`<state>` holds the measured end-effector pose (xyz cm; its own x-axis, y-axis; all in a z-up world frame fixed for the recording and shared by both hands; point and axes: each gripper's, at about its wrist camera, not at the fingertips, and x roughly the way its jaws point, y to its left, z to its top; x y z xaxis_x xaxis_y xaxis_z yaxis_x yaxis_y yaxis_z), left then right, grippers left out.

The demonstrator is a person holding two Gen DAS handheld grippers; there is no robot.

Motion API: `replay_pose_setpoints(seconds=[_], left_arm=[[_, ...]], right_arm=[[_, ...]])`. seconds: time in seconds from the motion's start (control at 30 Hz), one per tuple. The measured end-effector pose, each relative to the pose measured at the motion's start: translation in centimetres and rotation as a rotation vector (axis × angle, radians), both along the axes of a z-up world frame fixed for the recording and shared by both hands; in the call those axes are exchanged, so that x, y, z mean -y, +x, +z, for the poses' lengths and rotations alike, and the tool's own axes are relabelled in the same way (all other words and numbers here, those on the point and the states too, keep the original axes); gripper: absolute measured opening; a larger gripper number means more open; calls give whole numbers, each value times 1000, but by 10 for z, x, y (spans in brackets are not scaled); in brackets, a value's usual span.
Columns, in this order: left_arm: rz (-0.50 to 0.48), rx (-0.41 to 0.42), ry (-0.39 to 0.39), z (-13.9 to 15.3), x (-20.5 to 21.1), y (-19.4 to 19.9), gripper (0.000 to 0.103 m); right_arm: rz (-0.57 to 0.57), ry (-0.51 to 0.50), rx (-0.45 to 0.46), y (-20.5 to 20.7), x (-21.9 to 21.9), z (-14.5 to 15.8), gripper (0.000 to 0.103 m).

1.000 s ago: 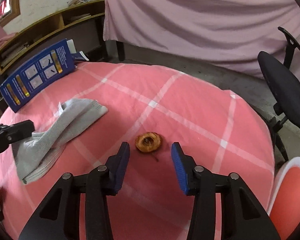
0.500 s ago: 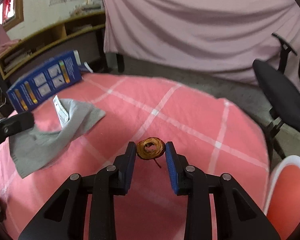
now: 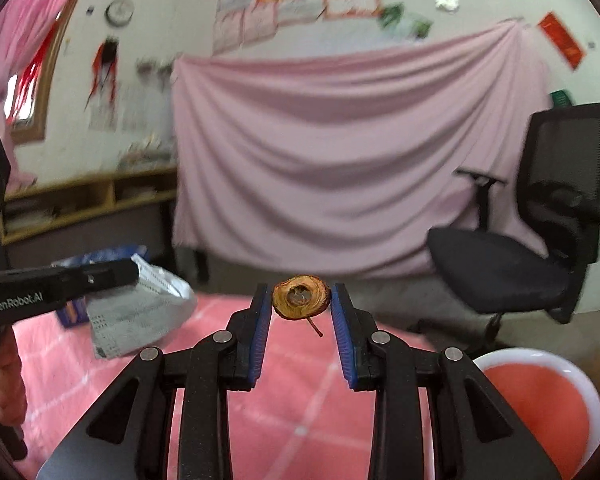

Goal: Collect trash
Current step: 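Lift the mask and biscuit and carry them over the bucket, then open both grippers over the bucket to drop the mask and biscuit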

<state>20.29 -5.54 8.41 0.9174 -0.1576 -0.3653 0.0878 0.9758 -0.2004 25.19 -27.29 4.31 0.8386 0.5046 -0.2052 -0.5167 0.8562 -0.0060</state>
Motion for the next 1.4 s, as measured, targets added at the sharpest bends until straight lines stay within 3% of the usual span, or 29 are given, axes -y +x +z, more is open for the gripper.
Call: replay_pose_setpoints(seconds=[0.23, 0.47, 0.67, 0.9, 1.4], left_arm=[[-117, 112, 39, 25, 67, 22, 0], [-262, 139, 56, 25, 142, 53, 0], [-354, 71, 43, 8, 191, 81, 0], [-387, -22, 35, -18, 220, 101, 0], [-400, -190, -29, -42, 218, 123, 0]], right_arm=[[-198, 73, 114, -10, 62, 17, 28], [-376, 110, 114, -14, 126, 15, 28], [-468, 160, 46, -8, 168, 6, 28], [-521, 168, -45, 2, 197, -7, 28], [-529, 168, -163, 17, 207, -21, 29]])
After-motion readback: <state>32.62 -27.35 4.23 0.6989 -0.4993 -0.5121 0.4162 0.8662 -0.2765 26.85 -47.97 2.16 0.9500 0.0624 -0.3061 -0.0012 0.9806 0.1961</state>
